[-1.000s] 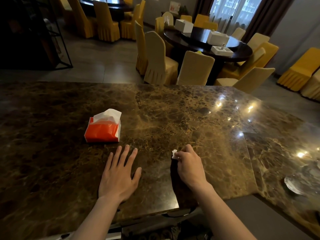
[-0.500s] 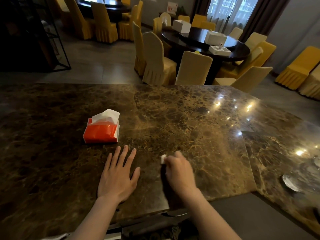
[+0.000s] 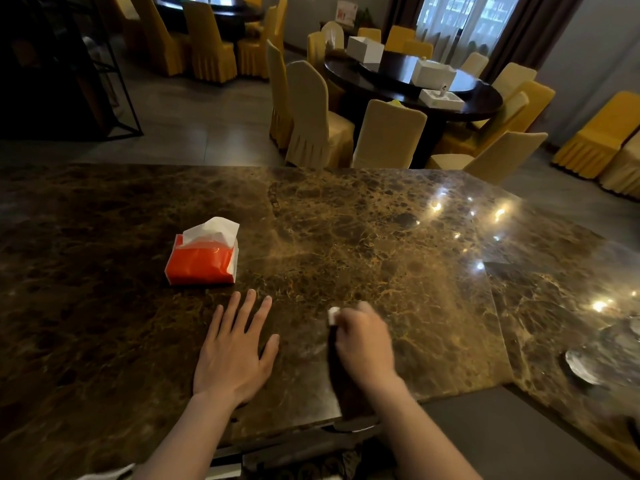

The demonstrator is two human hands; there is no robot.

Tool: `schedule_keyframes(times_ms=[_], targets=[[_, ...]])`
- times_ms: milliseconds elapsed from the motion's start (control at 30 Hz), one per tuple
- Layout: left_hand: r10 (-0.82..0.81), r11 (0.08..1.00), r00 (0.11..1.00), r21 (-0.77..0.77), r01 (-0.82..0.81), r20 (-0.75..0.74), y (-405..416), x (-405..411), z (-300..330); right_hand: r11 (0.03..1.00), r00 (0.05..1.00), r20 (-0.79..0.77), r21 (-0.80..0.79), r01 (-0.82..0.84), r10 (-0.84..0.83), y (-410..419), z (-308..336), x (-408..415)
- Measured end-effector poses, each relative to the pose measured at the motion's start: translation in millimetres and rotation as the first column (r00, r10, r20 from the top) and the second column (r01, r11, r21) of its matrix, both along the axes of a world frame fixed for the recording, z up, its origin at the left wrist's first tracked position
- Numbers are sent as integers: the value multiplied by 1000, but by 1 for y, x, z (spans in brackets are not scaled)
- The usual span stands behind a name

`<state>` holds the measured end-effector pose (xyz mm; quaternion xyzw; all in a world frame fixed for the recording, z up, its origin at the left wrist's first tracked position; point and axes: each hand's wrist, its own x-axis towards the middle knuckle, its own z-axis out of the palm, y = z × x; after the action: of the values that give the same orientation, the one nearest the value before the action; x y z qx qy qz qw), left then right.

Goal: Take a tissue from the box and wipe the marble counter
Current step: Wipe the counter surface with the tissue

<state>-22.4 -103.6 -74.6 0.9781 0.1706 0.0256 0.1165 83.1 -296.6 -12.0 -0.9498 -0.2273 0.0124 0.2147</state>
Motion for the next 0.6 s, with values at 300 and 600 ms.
schedule_keyframes(times_ms=[300, 600], targets=[[13, 1000, 999, 27, -12, -38, -3, 2, 6, 996, 998, -7, 67, 57, -56, 31, -10, -29], [-2, 1000, 1000, 9, 2, -6, -1, -1, 5, 994, 994, 18, -8, 106, -106, -10, -5, 4]])
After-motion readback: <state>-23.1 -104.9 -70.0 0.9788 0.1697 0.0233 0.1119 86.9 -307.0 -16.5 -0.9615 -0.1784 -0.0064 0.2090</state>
